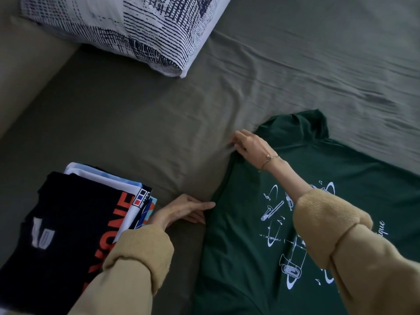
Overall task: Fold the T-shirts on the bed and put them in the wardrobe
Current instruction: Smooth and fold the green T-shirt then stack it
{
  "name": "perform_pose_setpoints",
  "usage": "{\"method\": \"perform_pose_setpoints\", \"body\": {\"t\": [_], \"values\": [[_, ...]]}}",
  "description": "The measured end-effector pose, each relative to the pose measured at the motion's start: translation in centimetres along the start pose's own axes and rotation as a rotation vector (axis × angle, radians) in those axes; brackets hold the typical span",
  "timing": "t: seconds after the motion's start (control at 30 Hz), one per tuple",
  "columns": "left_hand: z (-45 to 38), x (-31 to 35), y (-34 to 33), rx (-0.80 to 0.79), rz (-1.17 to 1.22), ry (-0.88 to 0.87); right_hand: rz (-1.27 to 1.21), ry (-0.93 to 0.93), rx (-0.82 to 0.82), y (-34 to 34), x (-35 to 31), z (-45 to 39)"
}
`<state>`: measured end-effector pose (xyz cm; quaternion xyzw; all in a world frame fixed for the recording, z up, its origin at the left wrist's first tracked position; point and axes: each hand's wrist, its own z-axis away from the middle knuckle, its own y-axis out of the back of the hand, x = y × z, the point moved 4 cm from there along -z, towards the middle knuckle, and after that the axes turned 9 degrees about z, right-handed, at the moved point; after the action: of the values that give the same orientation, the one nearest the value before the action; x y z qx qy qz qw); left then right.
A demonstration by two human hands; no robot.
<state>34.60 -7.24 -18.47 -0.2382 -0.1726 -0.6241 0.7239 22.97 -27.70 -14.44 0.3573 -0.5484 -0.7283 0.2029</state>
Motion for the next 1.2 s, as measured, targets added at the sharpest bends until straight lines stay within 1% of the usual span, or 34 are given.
{"method": "perform_pose_setpoints", "body": {"t": [0.07, 0.1, 0.17, 0.2, 0.27, 0.37, 0.43, 0.5, 0.57, 0.67, 0.8, 0.9, 1.03, 1.2], "values": [[-0.1, 0.0, 0.0, 0.005, 0.000, 0.007, -0.036, -0.038, -0.024, 0.6, 0.6, -0.1], [-0.1, 0.1, -0.1, -0.006, -0.013, 0.007, -0.038, -0.038, -0.064, 0.8, 0.8, -0.1], [0.0, 0.1, -0.1, -0.016, -0.038, 0.005, 0.049, -0.015, -0.130, 0.9, 1.1, 0.1], [0.0, 0.1, -0.1, -0.013, -0.044, -0.004, 0.119, -0.006, -0.120, 0.9, 1.1, 0.2], [0.0, 0.0, -0.1, 0.000, -0.040, -0.025, 0.189, -0.007, -0.001, 0.8, 1.0, 0.8], [0.3, -0.2, -0.4, 0.030, -0.003, -0.084, 0.131, -0.064, 0.207, 0.3, -0.3, 3.1], [0.6, -0.3, -0.5, 0.058, 0.045, -0.127, 0.084, -0.059, 0.264, -0.2, -1.7, 5.3], [1.1, -0.7, -0.8, 0.090, 0.098, -0.166, -0.010, 0.002, 0.192, -1.2, -3.5, 8.4], [1.8, -1.1, -1.0, 0.128, 0.158, -0.194, -0.094, 0.053, 0.036, -2.5, -5.1, 11.4], [3.6, -2.7, -1.9, 0.168, 0.202, -0.226, -0.112, 0.048, -0.135, -4.3, -7.0, 15.8], [5.9, -6.4, -3.1, 0.240, 0.199, -0.249, -0.125, -0.020, -0.210, -5.6, -8.0, 20.3], [7.4, -9.6, -4.3, 0.249, 0.195, -0.236, -0.164, -0.137, -0.248, -6.1, -8.0, 23.8], [9.1, -12.7, -5.3, 0.255, 0.211, -0.217, -0.228, -0.393, -0.217, -6.7, -7.4, 29.2], [10.9, -15.5, -6.6, 0.264, 0.176, -0.219, -0.324, -0.669, -0.299, -8.7, -7.0, 34.8]]}}
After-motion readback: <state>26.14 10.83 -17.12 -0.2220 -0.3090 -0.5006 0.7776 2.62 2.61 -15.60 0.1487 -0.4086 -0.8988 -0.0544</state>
